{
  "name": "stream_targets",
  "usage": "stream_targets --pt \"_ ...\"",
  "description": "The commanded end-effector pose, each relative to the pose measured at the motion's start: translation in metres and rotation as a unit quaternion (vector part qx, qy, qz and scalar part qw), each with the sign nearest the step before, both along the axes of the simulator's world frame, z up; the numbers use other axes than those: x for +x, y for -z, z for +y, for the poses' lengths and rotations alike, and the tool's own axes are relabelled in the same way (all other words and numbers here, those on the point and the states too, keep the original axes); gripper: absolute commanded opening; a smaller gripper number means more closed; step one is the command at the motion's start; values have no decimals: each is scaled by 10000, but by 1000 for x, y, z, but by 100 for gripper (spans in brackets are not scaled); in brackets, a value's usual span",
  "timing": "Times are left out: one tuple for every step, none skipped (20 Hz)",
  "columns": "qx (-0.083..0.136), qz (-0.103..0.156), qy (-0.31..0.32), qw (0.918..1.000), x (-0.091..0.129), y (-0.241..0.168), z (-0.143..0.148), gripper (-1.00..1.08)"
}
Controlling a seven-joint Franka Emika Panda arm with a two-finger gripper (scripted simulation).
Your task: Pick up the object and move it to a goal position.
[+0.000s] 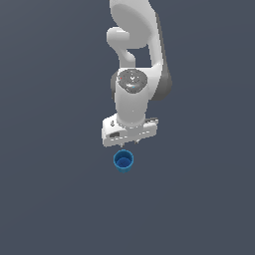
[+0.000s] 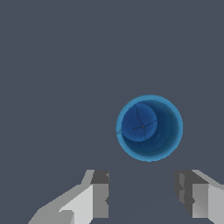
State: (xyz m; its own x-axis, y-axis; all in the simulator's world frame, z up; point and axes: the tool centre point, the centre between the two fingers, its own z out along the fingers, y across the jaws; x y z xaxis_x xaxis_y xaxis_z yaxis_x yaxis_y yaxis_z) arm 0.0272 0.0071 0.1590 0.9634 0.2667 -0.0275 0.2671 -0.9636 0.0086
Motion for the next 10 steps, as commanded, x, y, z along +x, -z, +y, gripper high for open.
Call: stream_targets --pt "18 41 -289 9996 8 5 -4 28" --pt "27 57 -407 9992 11 7 -6 28" --pt "37 72 -524 9986 14 9 -7 28" --pt "47 88 -641 9979 17 11 -9 28" --pt "59 103 -757 9971 20 14 -11 28" --pt "71 117 -873 9961 23 16 -13 28" --pt "83 132 -988 9950 26 18 -14 28" --pt "96 146 -1103 9937 29 20 -16 28" --pt "110 159 -1218 9924 32 23 -18 28" --pt "125 173 -1331 9909 34 25 -20 28"
